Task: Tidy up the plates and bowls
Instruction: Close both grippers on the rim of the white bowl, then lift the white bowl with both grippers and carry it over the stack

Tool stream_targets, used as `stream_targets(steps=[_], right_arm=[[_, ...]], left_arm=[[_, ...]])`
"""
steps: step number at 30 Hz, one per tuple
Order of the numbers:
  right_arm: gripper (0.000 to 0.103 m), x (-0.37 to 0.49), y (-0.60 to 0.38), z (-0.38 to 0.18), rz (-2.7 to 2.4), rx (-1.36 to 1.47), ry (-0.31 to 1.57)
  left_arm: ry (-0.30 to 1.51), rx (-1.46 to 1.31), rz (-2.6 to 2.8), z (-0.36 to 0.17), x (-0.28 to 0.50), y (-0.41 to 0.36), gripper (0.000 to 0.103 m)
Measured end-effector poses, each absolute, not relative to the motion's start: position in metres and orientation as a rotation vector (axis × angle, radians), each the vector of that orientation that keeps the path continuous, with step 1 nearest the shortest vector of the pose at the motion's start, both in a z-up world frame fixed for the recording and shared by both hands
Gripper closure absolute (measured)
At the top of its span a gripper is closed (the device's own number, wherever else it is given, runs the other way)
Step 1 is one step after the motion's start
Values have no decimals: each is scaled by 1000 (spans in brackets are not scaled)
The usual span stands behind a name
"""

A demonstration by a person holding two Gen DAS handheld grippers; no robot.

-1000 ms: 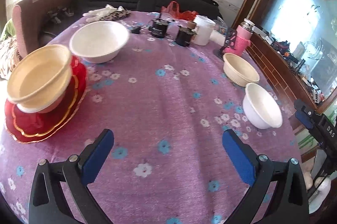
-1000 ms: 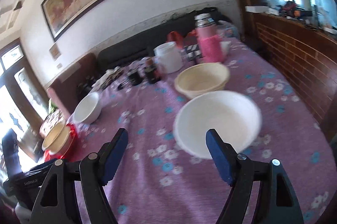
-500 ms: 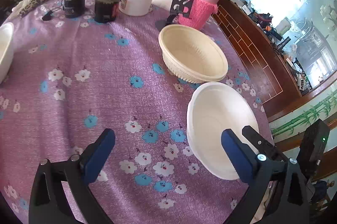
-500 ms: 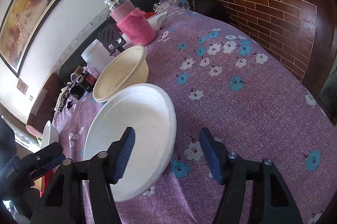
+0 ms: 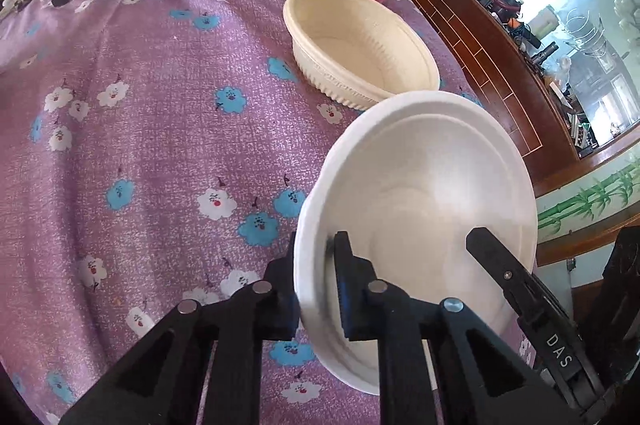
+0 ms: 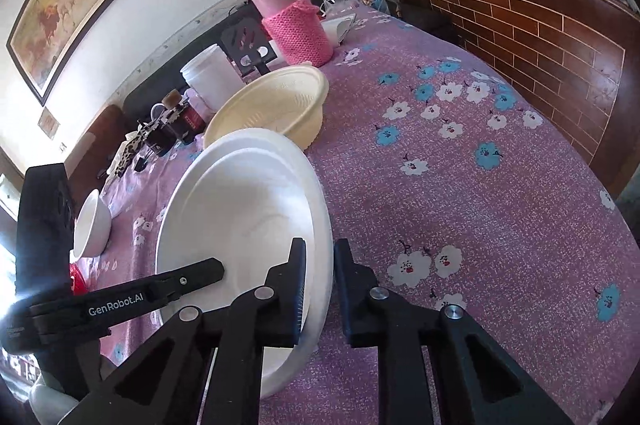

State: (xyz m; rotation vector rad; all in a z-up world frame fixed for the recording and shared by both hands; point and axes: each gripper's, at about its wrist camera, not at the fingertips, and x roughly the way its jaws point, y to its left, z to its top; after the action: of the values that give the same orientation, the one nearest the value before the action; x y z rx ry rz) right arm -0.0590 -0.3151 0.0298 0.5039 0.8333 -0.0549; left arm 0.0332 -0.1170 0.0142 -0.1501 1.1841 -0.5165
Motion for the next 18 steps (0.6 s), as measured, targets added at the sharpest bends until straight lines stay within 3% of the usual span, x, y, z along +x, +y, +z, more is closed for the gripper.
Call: stream_targets(steps=[18], right_arm=[[88,-43,-172,90,234,388,812]], left_arm=[[875,-363,-326,95,-27,57,89]])
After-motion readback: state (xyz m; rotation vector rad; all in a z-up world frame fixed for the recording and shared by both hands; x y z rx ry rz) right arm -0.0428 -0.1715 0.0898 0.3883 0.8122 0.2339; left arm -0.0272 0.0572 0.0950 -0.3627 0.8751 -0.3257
